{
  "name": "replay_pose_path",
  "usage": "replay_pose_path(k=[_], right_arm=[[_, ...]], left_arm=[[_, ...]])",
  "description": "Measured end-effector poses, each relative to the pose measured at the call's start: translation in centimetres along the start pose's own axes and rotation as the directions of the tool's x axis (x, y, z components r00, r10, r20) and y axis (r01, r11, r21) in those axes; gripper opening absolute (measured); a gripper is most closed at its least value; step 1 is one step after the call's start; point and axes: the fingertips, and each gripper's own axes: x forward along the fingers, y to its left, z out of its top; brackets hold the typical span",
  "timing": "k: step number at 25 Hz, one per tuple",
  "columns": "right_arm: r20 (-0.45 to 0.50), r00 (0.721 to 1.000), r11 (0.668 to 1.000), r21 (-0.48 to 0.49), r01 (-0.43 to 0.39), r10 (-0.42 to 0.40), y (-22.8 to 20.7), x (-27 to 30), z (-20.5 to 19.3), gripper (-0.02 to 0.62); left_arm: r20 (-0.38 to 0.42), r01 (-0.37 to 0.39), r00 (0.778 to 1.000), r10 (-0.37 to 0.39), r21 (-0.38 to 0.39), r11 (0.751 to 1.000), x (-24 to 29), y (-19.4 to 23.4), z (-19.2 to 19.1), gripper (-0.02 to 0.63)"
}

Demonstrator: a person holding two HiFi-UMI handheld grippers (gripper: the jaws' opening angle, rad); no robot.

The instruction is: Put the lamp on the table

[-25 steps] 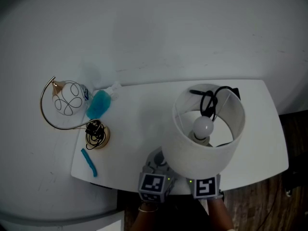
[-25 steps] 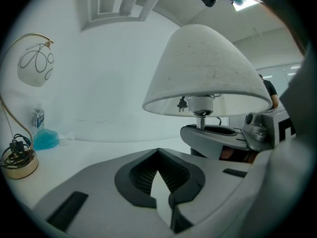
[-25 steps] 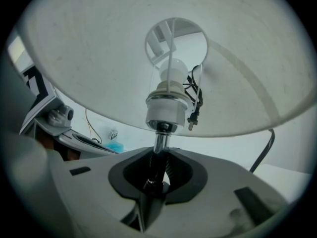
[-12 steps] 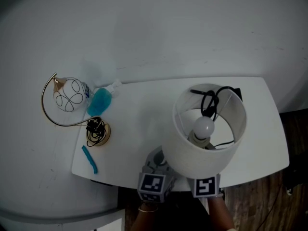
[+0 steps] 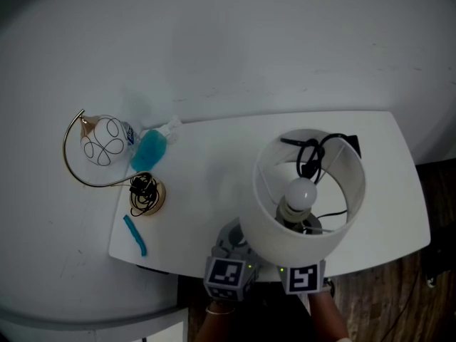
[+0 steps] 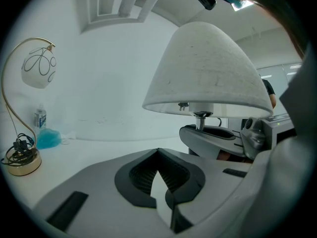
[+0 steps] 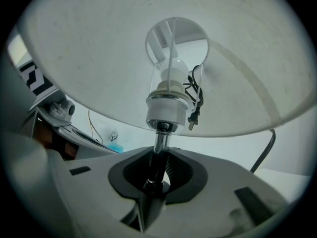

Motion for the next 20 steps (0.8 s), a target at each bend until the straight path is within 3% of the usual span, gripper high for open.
replay_pose_path(k=[12, 20], right_arm=[[-0.020, 1.000, 1.000, 0.004, 0.003, -0.003, 0.2, 0.0, -0.5, 0.072], [0.068, 0.997, 0.998, -0.034, 0.045, -0.042, -0.4, 0.1, 0.9, 0.115]], left_arm=[[0.009, 0.036, 0.999, -0.037, 0.006, 0.999, 0.0, -0.2, 0.0, 0.006], [0.029, 0.081, 0.996, -0.081, 0.016, 0.997, -0.2, -1.3, 0.0, 0.006]])
